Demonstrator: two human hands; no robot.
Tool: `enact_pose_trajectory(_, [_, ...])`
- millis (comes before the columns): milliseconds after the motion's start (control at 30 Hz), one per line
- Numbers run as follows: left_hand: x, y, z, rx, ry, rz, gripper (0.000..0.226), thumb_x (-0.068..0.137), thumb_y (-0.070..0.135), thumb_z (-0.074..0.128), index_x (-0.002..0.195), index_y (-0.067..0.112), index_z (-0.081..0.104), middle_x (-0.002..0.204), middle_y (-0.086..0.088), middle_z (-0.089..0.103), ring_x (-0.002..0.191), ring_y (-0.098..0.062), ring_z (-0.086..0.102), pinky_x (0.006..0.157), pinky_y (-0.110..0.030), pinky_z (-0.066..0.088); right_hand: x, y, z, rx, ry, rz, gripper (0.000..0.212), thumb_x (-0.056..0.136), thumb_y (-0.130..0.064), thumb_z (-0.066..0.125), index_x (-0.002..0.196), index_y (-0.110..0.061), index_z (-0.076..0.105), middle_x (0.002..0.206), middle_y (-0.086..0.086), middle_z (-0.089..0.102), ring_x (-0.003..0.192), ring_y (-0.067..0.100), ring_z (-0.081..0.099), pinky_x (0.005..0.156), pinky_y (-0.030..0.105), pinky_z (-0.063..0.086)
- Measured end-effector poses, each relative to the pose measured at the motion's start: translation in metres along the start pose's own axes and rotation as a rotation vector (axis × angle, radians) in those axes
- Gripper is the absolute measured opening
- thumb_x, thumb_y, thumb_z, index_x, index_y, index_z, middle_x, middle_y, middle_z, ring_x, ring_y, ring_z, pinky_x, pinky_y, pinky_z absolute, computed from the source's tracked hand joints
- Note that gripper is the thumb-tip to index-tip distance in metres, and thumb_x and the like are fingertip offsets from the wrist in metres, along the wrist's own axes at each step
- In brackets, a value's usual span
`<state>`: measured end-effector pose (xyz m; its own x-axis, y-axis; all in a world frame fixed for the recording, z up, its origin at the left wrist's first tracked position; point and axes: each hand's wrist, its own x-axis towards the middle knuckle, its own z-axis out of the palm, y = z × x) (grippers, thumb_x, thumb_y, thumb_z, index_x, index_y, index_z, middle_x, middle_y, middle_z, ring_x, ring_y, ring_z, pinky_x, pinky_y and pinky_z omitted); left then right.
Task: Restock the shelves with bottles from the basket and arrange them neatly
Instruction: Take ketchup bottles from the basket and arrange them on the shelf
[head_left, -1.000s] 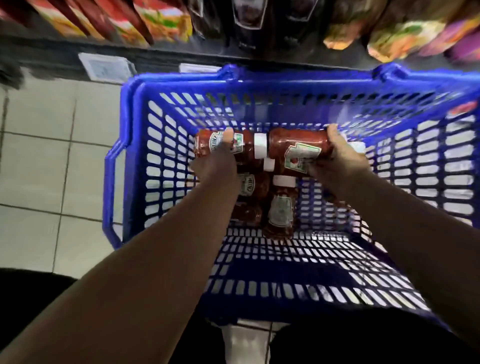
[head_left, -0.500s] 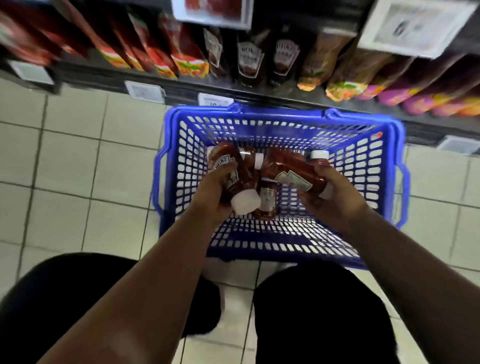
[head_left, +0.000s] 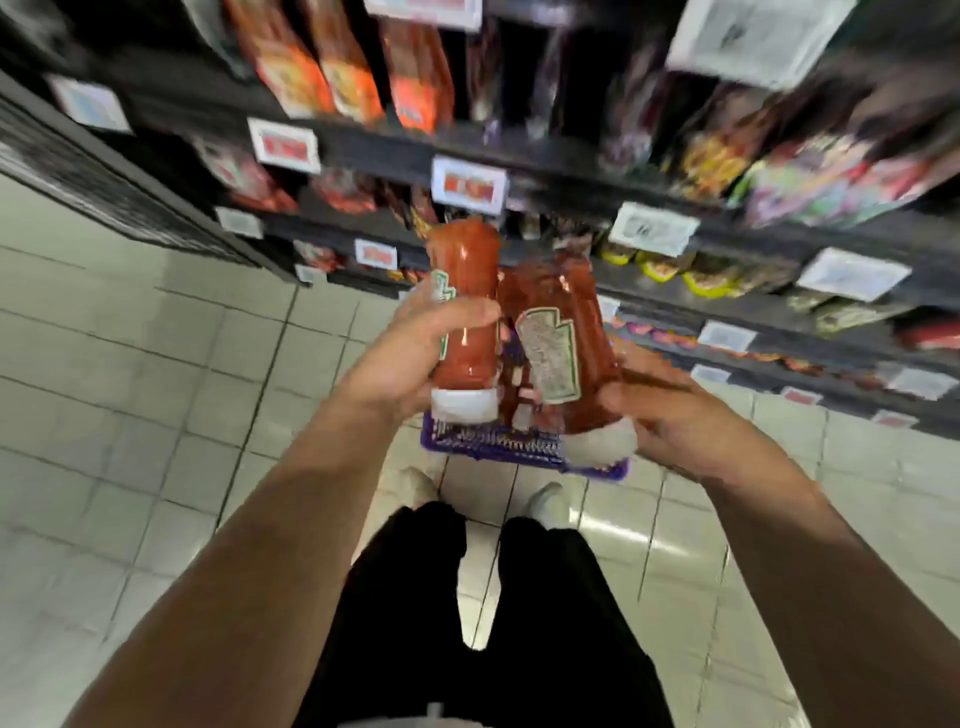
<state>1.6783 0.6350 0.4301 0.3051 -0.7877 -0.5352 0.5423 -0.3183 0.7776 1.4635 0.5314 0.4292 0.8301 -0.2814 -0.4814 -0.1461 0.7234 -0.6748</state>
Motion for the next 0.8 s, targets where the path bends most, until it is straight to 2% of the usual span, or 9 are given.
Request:
enact_pose_trajectory(100, [-0.035, 0.068, 0.035, 0.078, -0.021, 0.124, 0.073, 0.052, 0.018, 0.081, 0.119, 0.0, 0.057, 0.094, -0.017, 0.064, 0.079, -0.028, 0.063, 0.08, -0.043, 0.053, -0.035, -0.057, 0.05, -0.146, -0.13, -0.052, 0.064, 0.068, 0.006, 0.071, 0.131, 0.004, 0.057, 0.119, 0.027, 0.067, 0.111, 0.046, 0.063, 0.105, 0.061, 0.047])
enact_pose_trajectory(200, [-0.066, 0.123, 0.061, 0.169, -0.034, 0.291, 0.066, 0.054, 0.019, 0.081, 0.115, 0.003, 0.061, 0.096, -0.019, 0.064, 0.08, -0.028, 0.063, 0.078, -0.042, 0.052, -0.061, -0.104, 0.084, -0.304, -0.045, -0.178, 0.057, 0.06, -0.008, 0.082, 0.115, -0.017, 0.071, 0.109, 0.016, 0.075, 0.1, 0.035, 0.069, 0.094, 0.049, 0.057])
enact_pose_trajectory(267, [-0.082, 0.155, 0.074, 0.218, -0.001, 0.407, 0.059, 0.055, 0.02, 0.083, 0.109, 0.012, 0.062, 0.095, -0.015, 0.068, 0.083, -0.028, 0.065, 0.078, -0.043, 0.054, -0.077, -0.136, 0.102, -0.396, 0.047, -0.272, 0.046, 0.061, -0.017, 0.086, 0.105, -0.025, 0.075, 0.105, 0.013, 0.077, 0.096, 0.036, 0.073, 0.094, 0.054, 0.057])
enact_pose_trajectory(333, [-0.095, 0.183, 0.084, 0.269, 0.061, 0.538, 0.063, 0.055, 0.024, 0.085, 0.113, 0.019, 0.061, 0.097, -0.007, 0.07, 0.086, -0.021, 0.067, 0.078, -0.038, 0.056, -0.09, -0.166, 0.114, -0.452, 0.125, -0.369, 0.042, 0.063, -0.027, 0.087, 0.102, -0.02, 0.075, 0.102, 0.015, 0.077, 0.096, 0.04, 0.073, 0.091, 0.055, 0.057])
enact_pose_trajectory(433, [-0.11, 0.224, 0.092, 0.331, 0.139, 0.712, 0.063, 0.055, 0.034, 0.091, 0.113, 0.037, 0.066, 0.097, 0.009, 0.074, 0.088, -0.01, 0.07, 0.074, -0.028, 0.057, -0.106, -0.211, 0.127, -0.498, 0.214, -0.52, 0.059, 0.062, -0.035, 0.086, 0.109, -0.003, 0.069, 0.098, 0.021, 0.075, 0.091, 0.041, 0.073, 0.083, 0.055, 0.056])
enact_pose_trajectory(533, [-0.116, 0.265, 0.098, 0.385, 0.129, 0.844, 0.063, 0.055, 0.047, 0.095, 0.111, 0.038, 0.067, 0.1, 0.007, 0.075, 0.092, -0.011, 0.073, 0.073, -0.026, 0.059, -0.115, -0.25, 0.139, -0.604, 0.281, -0.656, 0.057, 0.066, -0.037, 0.085, 0.108, -0.003, 0.067, 0.099, 0.026, 0.072, 0.095, 0.051, 0.068, 0.083, 0.062, 0.055])
enact_pose_trajectory(600, [-0.113, 0.292, 0.102, 0.388, 0.116, 0.914, 0.064, 0.053, 0.05, 0.095, 0.11, 0.039, 0.068, 0.1, 0.006, 0.076, 0.093, -0.012, 0.073, 0.074, -0.026, 0.059, -0.114, -0.274, 0.147, -0.661, 0.332, -0.74, 0.055, 0.066, -0.04, 0.084, 0.106, -0.006, 0.069, 0.098, 0.024, 0.073, 0.095, 0.049, 0.069, 0.084, 0.064, 0.056])
enact_pose_trajectory(733, [-0.099, 0.345, 0.102, 0.435, 0.124, 1.016, 0.07, 0.05, 0.055, 0.095, 0.112, 0.044, 0.064, 0.104, 0.009, 0.075, 0.096, -0.012, 0.073, 0.075, -0.026, 0.059, -0.099, -0.323, 0.156, -0.731, 0.489, -0.858, 0.052, 0.063, -0.041, 0.084, 0.105, -0.015, 0.069, 0.095, 0.01, 0.077, 0.093, 0.031, 0.074, 0.086, 0.051, 0.06])
enact_pose_trajectory(800, [-0.088, 0.368, 0.098, 0.435, 0.103, 1.057, 0.067, 0.053, 0.046, 0.097, 0.111, 0.043, 0.063, 0.106, 0.004, 0.075, 0.098, -0.017, 0.073, 0.08, -0.033, 0.06, -0.087, -0.345, 0.156, -0.755, 0.547, -0.893, 0.05, 0.065, -0.034, 0.085, 0.108, -0.015, 0.068, 0.098, 0.008, 0.077, 0.094, 0.029, 0.074, 0.084, 0.046, 0.058])
